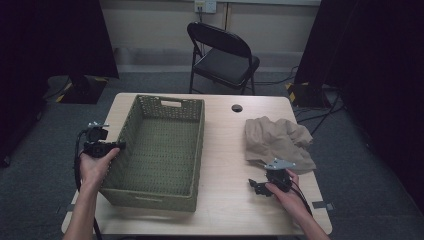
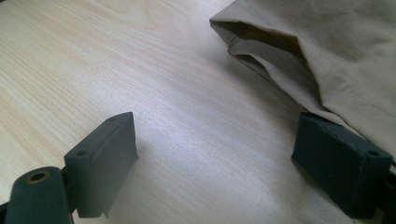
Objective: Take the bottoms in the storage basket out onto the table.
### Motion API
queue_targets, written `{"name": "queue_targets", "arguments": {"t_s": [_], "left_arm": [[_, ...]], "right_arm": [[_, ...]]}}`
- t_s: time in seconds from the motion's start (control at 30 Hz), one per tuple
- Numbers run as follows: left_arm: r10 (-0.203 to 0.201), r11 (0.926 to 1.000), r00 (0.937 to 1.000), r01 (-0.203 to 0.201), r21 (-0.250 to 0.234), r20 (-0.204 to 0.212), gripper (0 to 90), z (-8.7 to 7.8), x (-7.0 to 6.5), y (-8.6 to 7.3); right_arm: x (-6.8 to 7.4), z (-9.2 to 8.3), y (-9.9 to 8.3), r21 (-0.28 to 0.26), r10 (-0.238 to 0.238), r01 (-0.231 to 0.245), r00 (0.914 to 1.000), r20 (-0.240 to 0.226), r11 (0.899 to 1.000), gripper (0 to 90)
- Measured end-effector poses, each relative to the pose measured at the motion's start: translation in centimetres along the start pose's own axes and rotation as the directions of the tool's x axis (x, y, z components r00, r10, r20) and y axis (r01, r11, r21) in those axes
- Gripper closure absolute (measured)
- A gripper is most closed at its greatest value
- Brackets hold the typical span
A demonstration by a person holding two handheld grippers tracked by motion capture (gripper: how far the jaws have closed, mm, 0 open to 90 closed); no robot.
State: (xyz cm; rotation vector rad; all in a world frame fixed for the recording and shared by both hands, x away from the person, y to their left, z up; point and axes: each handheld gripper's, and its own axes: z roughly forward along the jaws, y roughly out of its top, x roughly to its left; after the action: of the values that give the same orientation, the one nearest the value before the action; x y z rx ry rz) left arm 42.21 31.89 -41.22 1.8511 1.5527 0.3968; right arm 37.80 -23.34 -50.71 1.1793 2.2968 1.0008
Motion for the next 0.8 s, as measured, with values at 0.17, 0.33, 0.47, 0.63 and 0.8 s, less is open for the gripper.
{"name": "queue_targets", "arguments": {"t_s": [0.17, 0.33, 0.47, 0.63, 0.8], "left_arm": [[-0.013, 0.9999, 0.9999, 0.013, -0.001, -0.001, 78.8, 0.0, 0.5, 0.1], [-0.019, 0.9998, 0.9997, 0.019, 0.005, -0.016, 78.7, 0.1, 1.0, 0.4], [-0.039, 0.9992, 0.9991, 0.039, 0.0, -0.014, 78.0, 0.2, 1.6, 0.5], [-0.04, 0.9992, 0.9989, 0.04, 0.001, -0.022, 78.0, 0.1, 2.0, 0.6], [-0.054, 0.9985, 0.9979, 0.054, 0.0, -0.034, 78.0, 0.1, 2.5, 0.7]], "right_arm": [[0.0, 0.0, 0.0, 0.0, -0.001, 0.001, 1.0, -0.002, 1.0, 12.3], [0.0, 0.0, 0.0, 0.0, -0.002, 0.002, 1.0, -0.002, 1.0, 12.2], [0.0, 0.0, 0.0, 0.0, -0.002, 0.002, 1.0, -0.002, 1.0, 12.3], [0.0, 0.0, 0.0, 0.0, -0.002, 0.002, 1.0, -0.003, 1.0, 12.2], [0.0, 0.0, 0.0, 0.0, -0.002, 0.002, 1.0, -0.002, 1.0, 12.2]]}}
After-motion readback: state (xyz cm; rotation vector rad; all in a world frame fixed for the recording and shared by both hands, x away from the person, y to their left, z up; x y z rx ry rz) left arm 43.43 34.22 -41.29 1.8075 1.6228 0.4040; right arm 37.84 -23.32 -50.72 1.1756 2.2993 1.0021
